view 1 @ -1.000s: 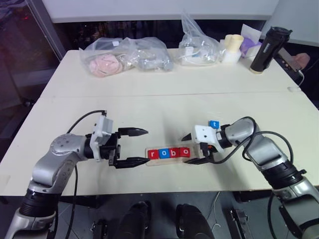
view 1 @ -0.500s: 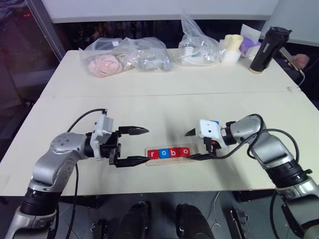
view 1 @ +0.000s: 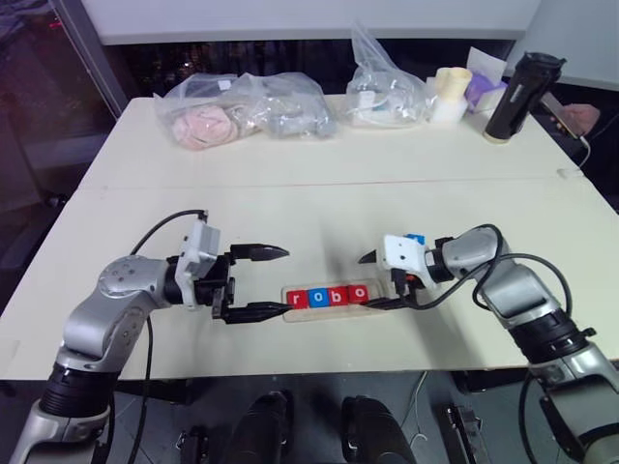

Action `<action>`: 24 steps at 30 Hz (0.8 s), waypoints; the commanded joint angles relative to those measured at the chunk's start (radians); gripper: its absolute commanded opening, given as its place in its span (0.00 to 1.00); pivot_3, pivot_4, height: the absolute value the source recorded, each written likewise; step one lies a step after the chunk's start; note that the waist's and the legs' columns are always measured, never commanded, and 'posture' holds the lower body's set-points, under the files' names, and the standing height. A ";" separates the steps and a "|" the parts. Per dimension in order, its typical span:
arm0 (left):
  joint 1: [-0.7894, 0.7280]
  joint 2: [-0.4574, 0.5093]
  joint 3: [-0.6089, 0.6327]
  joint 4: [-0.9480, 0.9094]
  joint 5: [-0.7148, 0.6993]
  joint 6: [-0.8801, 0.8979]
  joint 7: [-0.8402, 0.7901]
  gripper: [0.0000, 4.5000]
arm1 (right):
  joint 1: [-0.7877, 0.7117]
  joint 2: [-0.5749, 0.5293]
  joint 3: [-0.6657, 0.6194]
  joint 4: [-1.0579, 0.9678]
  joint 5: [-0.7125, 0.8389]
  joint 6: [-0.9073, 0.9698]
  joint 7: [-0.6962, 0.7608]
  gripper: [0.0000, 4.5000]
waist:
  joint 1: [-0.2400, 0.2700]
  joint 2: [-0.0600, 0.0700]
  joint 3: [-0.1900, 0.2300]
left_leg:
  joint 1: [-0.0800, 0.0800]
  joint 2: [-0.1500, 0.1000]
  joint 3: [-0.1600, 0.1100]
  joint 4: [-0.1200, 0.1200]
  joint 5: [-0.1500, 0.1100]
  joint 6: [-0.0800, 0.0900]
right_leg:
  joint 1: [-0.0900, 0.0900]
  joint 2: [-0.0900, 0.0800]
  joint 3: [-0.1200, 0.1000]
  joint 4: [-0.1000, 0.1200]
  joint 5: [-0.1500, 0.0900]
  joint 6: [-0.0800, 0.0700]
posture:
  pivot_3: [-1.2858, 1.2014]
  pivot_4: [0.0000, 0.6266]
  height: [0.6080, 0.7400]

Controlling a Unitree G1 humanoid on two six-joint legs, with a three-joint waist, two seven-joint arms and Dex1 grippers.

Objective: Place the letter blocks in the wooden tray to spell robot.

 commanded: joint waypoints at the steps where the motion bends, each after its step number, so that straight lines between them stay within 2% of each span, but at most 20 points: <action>1: -0.009 -0.001 0.001 -0.009 -0.008 -0.004 -0.003 1.00 | -0.016 -0.008 -0.018 -0.047 0.026 0.012 0.021 0.99 | 0.000 0.000 0.000 | 0.000 0.000 0.000 0.000 0.000 0.000 | 0.000 0.000 0.000 0.000 0.000 0.000 | 0.52 0.24 0.98; 7: -0.010 -0.005 -0.002 -0.006 -0.007 -0.006 -0.002 1.00 | 0.012 -0.056 -0.056 -0.137 0.072 0.075 0.051 0.99 | 0.001 0.000 0.000 | 0.000 0.000 0.000 0.000 0.000 0.000 | 0.000 0.000 0.000 0.000 0.000 0.000 | 0.52 0.24 0.98; 14: -0.019 -0.015 -0.008 0.001 -0.004 -0.005 -0.004 1.00 | -0.018 -0.058 -0.071 -0.038 0.029 0.018 -0.010 0.99 | 0.001 0.000 0.000 | 0.000 0.000 0.000 0.002 0.000 0.000 | 0.001 0.000 0.000 0.000 0.000 -0.001 | 0.52 0.24 0.98; 24: -0.019 -0.012 -0.005 -0.001 -0.007 -0.002 -0.002 1.00 | -0.018 -0.043 -0.055 0.038 -0.006 -0.056 -0.017 0.99 | 0.000 0.000 0.000 | 0.000 0.000 0.000 0.002 0.000 0.000 | 0.001 0.000 0.000 0.000 0.000 0.000 | 0.52 0.24 0.98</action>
